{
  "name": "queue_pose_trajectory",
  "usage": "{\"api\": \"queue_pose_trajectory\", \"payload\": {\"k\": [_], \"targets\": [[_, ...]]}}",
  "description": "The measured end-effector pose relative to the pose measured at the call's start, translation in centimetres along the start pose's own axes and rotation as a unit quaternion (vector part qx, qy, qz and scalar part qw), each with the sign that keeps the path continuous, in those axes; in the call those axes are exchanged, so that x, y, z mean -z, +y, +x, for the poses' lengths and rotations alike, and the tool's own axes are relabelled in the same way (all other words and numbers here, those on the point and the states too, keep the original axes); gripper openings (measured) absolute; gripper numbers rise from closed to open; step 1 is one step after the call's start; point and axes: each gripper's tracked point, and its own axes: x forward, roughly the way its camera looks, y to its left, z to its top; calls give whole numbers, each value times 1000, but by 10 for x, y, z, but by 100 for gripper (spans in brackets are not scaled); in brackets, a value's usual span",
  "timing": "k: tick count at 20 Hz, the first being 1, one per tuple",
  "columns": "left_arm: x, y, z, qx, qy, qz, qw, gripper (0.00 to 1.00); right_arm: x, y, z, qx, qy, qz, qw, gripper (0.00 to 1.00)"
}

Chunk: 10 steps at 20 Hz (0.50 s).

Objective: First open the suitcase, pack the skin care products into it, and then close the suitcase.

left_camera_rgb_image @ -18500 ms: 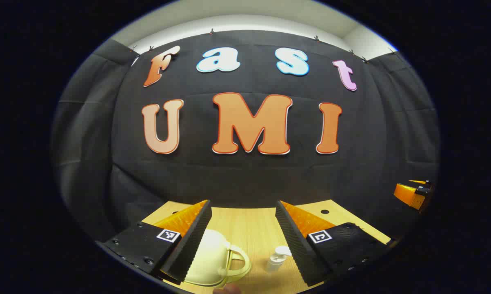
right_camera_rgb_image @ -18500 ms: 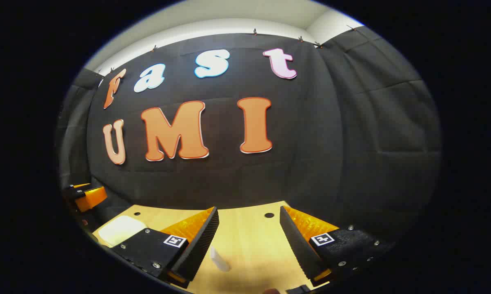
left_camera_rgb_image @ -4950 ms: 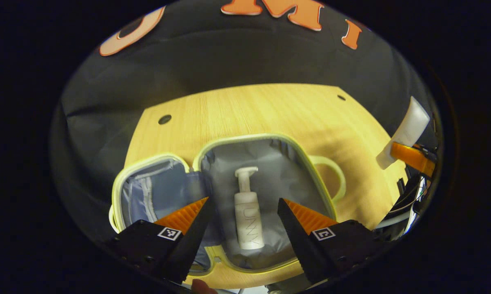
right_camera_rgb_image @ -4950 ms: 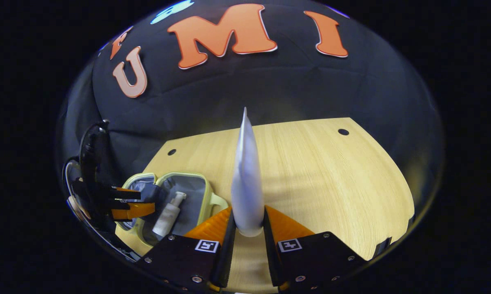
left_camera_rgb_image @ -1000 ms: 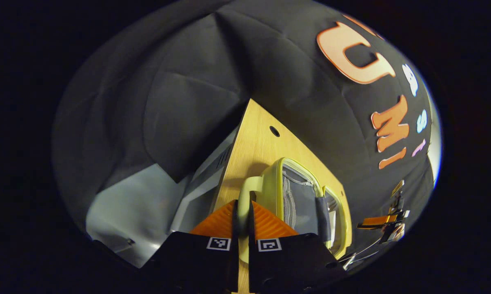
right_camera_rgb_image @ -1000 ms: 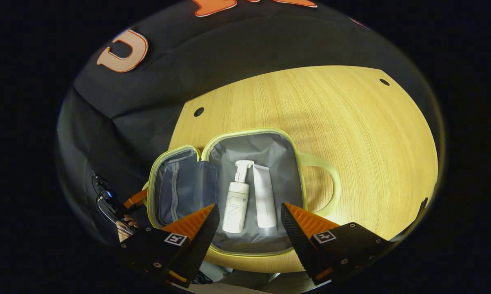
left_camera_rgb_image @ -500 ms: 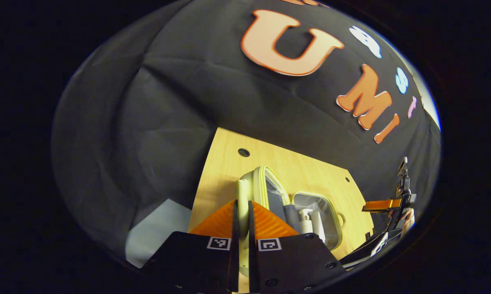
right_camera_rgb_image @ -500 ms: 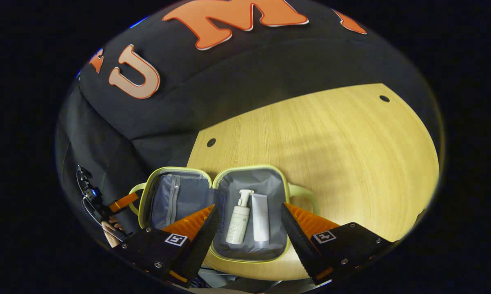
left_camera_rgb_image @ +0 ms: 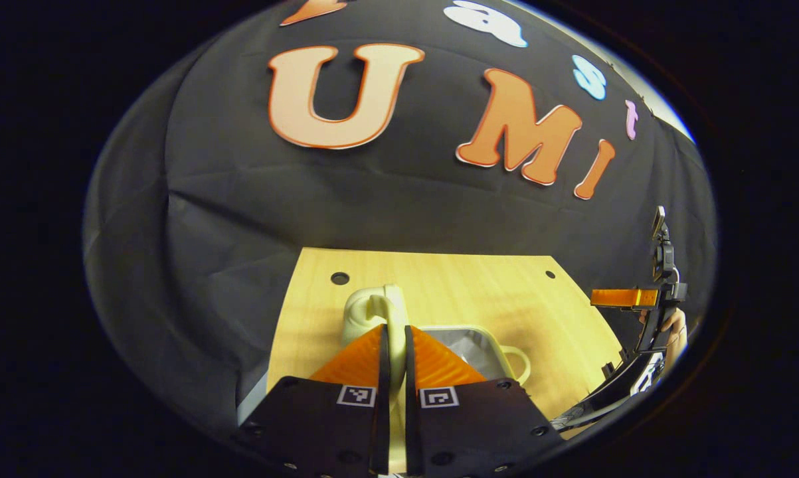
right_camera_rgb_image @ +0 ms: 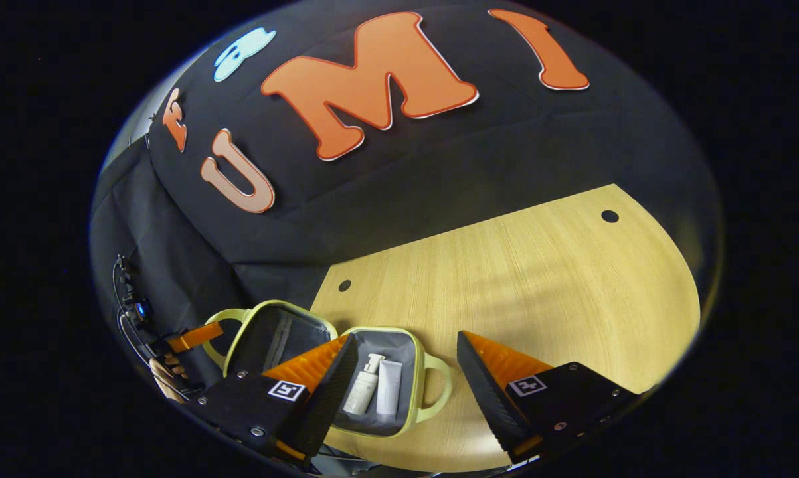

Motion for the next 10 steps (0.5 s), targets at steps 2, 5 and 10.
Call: {"api": "queue_pose_trajectory", "payload": {"k": [2,5,10], "targets": [[-6,-44,6,-7,3,14,1000,10,-5,-18,-13,-6,1,3,1000,95],[-2,-88,25,-56,10,68,996,10,-16,-47,-34,-11,-5,1,1000,95],[16,-175,64,-116,37,176,977,12,-16,-102,-58,-6,0,-18,1000,95]]}}
